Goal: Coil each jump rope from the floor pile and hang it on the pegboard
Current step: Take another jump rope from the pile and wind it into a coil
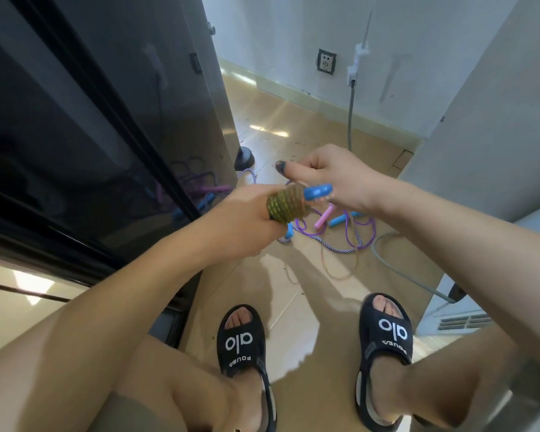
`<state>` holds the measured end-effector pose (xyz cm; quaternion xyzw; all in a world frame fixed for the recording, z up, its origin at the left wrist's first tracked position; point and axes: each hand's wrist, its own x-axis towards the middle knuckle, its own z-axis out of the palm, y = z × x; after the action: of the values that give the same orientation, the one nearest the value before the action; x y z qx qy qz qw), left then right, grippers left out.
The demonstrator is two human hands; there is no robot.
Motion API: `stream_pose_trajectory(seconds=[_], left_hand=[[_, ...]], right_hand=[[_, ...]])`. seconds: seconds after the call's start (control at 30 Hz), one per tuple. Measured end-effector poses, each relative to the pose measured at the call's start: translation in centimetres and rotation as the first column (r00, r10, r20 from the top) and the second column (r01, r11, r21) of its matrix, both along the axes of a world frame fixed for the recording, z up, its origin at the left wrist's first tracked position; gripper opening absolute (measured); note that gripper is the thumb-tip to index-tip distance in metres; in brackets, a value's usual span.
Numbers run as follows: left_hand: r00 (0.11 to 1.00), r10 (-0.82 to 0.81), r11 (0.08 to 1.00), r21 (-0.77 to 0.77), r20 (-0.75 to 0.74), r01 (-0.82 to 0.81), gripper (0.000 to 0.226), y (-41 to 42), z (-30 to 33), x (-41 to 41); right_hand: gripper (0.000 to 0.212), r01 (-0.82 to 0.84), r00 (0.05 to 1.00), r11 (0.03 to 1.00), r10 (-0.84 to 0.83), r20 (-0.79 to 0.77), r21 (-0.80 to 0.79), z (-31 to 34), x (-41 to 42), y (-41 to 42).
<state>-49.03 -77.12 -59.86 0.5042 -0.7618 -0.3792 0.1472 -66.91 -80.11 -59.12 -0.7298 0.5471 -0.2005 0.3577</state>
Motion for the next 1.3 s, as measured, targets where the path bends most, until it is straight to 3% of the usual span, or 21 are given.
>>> stream_pose_trajectory(seconds=[0.07, 0.17, 0.23, 0.37, 0.5, 0.63, 0.7, 0.8, 0.93, 1.03, 1.13, 1.2, 1.3], left_hand=[[0.971, 0.183, 0.979, 0.122, -0.153, -0.166, 0.019, -0.1, 0.3, -0.1], [0.807, 0.432, 0.870, 0.423, -0.402, -0.255, 0.036, -0.9, 0.7, 0.4], [0.735, 0.550, 0.793, 0.524, -0.396, -0.311, 0.038, -1.8, 0.2, 1.4], [0.718, 0.660, 0.688, 0.561, -0.220, -0.460, 0.022, -3.1, -1.3, 2.8], [0.821, 0.571, 0.744, 0.438, -0.025, -0.505, 0.009, -3.1, -2.0, 2.4], [0.944, 0.328, 0.904, 0.283, 0.021, -0.320, 0.007, -2.2, -2.3, 1.5], [0.974, 0.196, 0.956, 0.200, 0.111, -0.215, 0.017, -1.5, -2.3, 0.8], [0.948, 0.073, 0.997, -0.031, 0.311, -0.067, 0.028, -1.0, -2.8, -0.6], [0.942, -0.082, 0.983, -0.131, 0.325, 0.131, 0.027, 0.2, -1.6, -1.5], [0.974, -0.090, 0.983, -0.138, 0.209, 0.121, 0.028, 1.0, -0.4, -1.4], [0.999, 0.036, 0.998, -0.051, -0.014, -0.037, 0.040, 1.0, 0.4, -0.9], [0.972, 0.183, 0.982, 0.074, -0.145, -0.173, 0.043, 0.6, 0.7, -0.7], [0.851, 0.419, 0.878, 0.381, -0.317, -0.290, 0.043, -0.2, 0.7, -0.1]], right_hand=[[0.058, 0.055, 0.999, 0.998, -0.054, -0.003, 0.044, -0.7, -0.2, 0.1], [0.056, 0.106, 0.992, 0.994, -0.103, -0.070, 0.040, -1.3, -0.6, 0.5], [0.058, 0.127, 0.989, 0.992, -0.126, -0.075, 0.013, -1.0, -0.7, 0.7], [0.057, -0.045, 0.985, 0.985, 0.016, -0.174, -0.166, 0.6, 0.4, 2.3], [0.057, -0.226, 0.956, 0.894, 0.127, -0.266, -0.387, 1.3, 1.9, 3.2], [0.053, -0.373, 0.903, 0.840, 0.231, -0.362, -0.395, 1.4, 3.7, 3.4], [0.055, -0.358, 0.901, 0.853, 0.208, -0.380, -0.381, 1.6, 3.8, 2.9], [0.056, -0.230, 0.945, 0.886, 0.105, -0.309, -0.402, 2.4, 2.7, 1.3], [0.059, -0.175, 0.952, 0.955, 0.102, -0.290, -0.239, 1.3, 1.2, -0.3], [0.061, -0.122, 0.985, 0.989, 0.111, -0.130, -0.084, 0.2, 0.3, -0.6], [0.056, -0.042, 0.999, 0.999, 0.042, -0.009, 0.030, -0.5, -0.4, -0.4], [0.043, 0.014, 1.000, 0.998, -0.015, 0.020, 0.063, -1.1, -0.3, 0.0], [0.050, 0.044, 0.998, 0.998, -0.042, -0.045, 0.039, -1.4, -0.1, 0.7]])
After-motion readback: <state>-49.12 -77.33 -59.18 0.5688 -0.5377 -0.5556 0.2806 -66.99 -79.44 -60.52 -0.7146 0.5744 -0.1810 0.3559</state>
